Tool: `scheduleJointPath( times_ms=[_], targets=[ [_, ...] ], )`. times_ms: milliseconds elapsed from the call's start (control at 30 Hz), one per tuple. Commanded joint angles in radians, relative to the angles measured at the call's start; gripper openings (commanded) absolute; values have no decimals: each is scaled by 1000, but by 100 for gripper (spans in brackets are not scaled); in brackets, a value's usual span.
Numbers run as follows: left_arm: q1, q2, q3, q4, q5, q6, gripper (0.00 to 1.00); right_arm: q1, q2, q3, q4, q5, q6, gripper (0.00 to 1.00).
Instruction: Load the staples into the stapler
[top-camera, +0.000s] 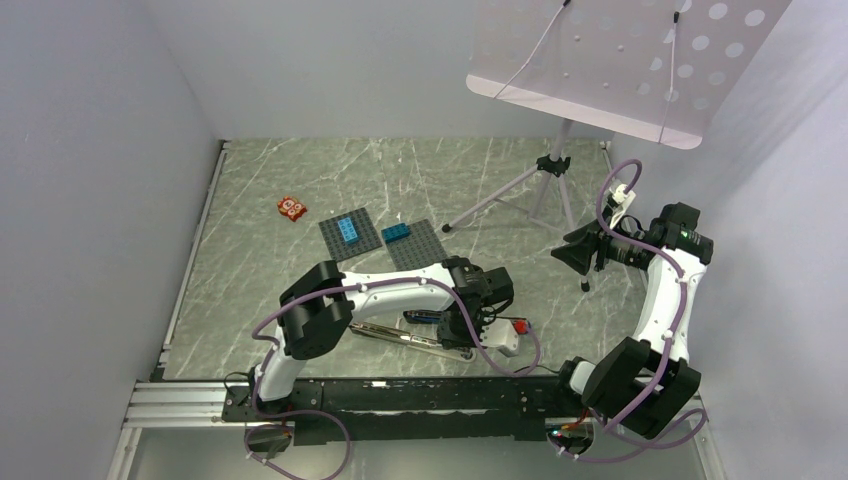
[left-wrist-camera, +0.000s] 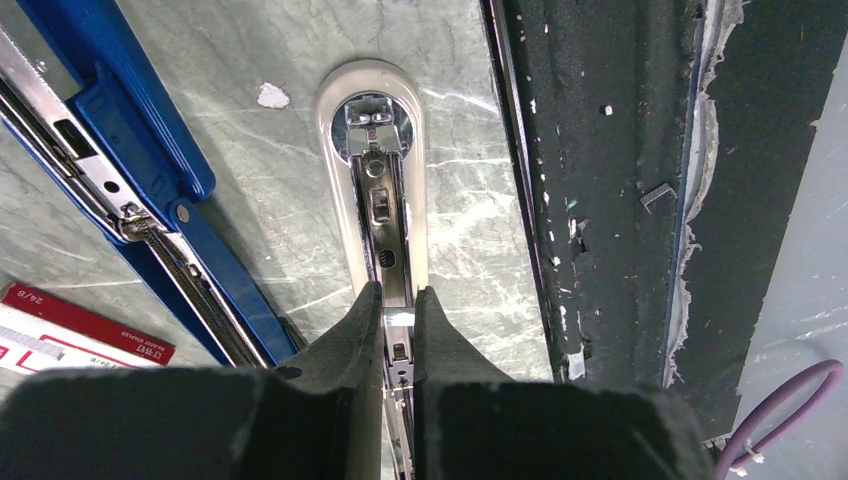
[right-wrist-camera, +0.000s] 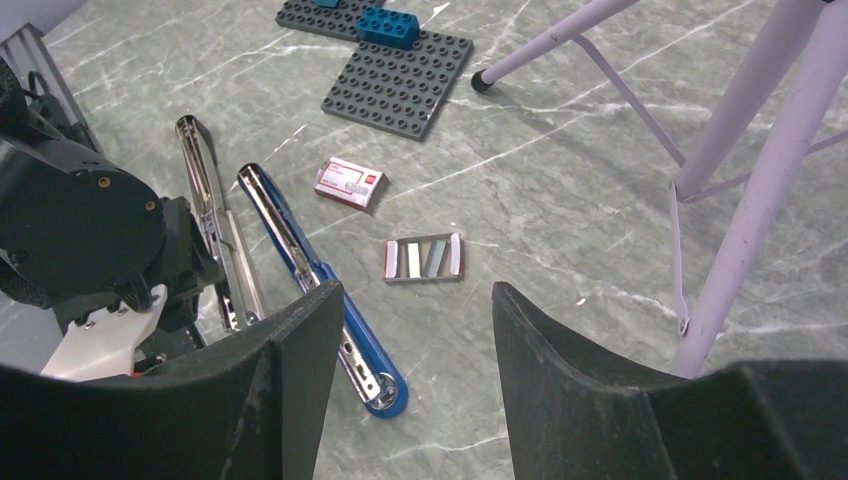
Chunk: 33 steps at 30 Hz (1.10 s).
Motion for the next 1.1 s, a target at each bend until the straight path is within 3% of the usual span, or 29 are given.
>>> scheduleJointPath(
  times_ms=[0,633,1067],
  targets=[
    [-6,-6,16,18,-9,24,3,-8,2,44,-11,-46,-36,60],
    [-3,-80,-3,52,23,21,2,-9,3,45,-13,-48,-39,60],
    [2,-50,2,46,13,16,2,-11,6,48,-23,-50,-48,60]
  ],
)
